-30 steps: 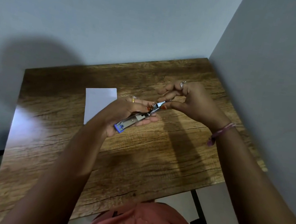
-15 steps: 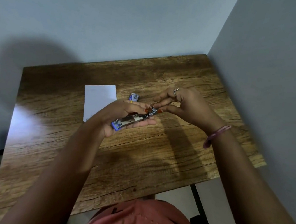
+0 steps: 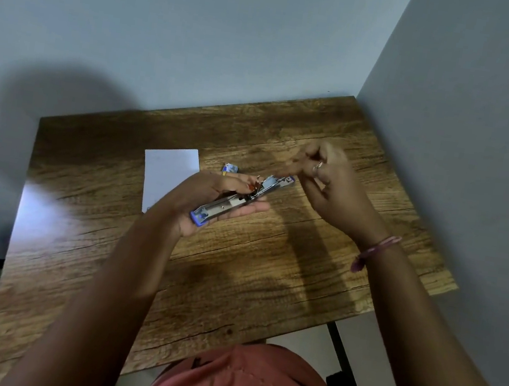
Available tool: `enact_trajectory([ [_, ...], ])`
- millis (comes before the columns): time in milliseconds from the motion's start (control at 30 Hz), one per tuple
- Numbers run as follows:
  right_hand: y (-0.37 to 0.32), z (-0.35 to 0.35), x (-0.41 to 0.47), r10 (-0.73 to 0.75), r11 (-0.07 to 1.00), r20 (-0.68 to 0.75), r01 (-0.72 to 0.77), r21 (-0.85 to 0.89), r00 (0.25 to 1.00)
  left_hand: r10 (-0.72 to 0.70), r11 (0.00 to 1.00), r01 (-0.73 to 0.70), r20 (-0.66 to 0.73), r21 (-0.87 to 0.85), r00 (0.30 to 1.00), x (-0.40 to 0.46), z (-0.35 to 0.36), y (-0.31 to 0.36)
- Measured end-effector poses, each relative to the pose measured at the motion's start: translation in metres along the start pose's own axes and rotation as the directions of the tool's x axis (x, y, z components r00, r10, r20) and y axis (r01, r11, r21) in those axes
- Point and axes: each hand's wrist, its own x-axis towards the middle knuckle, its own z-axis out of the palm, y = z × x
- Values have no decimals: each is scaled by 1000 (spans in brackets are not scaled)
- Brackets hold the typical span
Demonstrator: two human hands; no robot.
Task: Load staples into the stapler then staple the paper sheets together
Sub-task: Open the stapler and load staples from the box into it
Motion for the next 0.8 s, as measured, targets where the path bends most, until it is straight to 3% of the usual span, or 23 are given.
enact_trajectory([
  [200, -12, 14, -3, -57, 986, 122, 75, -149, 991, 16, 998, -15, -18, 64, 1000, 3, 0, -1],
  [433, 4, 15, -3, -35, 987, 87, 48, -152, 996, 13, 998, -12, -13, 65, 1000, 4, -3, -4],
  [633, 25, 22, -5, 27, 996, -54, -22, 90, 998, 3, 999, -2, -18, 45, 1000, 5, 0, -8],
  [800, 34, 28, -10, 208, 896, -83, -156, 415, 975, 21, 1000, -22, -37, -22, 999, 4, 1, -10],
])
